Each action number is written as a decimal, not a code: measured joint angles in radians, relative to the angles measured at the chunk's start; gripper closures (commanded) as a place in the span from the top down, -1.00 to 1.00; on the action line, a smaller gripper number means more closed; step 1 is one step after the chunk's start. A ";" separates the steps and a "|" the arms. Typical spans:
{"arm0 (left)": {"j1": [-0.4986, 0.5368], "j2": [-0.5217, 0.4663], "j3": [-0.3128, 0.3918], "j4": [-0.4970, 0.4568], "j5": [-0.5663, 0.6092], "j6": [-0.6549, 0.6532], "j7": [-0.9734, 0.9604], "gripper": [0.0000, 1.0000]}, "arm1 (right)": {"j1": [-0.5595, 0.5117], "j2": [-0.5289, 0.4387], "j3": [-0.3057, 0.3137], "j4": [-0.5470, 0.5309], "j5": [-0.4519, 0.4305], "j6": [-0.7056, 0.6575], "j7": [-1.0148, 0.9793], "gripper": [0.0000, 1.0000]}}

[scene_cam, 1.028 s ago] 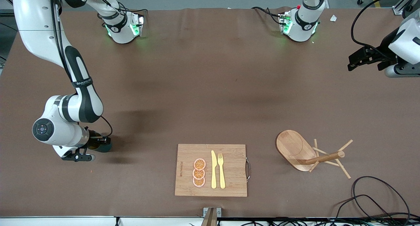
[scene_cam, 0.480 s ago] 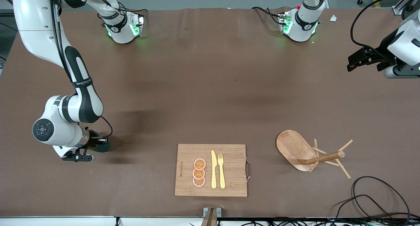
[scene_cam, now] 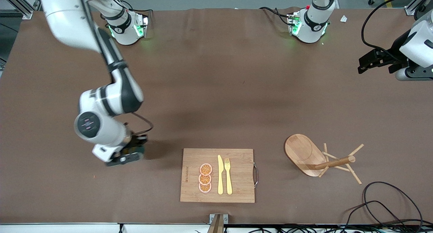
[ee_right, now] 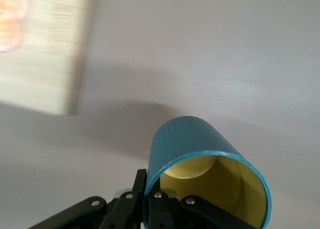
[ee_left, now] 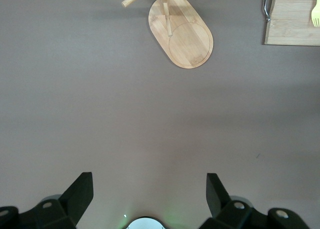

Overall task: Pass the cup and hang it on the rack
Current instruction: 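Carry the mug toward the table middle while the left gripper approaches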

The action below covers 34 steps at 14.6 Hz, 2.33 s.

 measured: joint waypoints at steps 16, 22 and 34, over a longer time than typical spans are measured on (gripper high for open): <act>0.007 0.031 0.006 -0.026 0.000 -0.017 -0.002 1.00 | 0.418 0.182 0.021 0.141 0.026 0.243 0.361 -0.97; -0.005 0.038 -0.004 -0.081 0.000 0.024 -0.002 1.00 | 0.437 0.259 0.033 0.165 0.027 0.283 0.433 -0.41; -0.028 0.145 -0.184 -0.139 0.000 0.192 -0.393 1.00 | 0.358 0.150 -0.019 0.237 0.026 0.115 0.439 1.00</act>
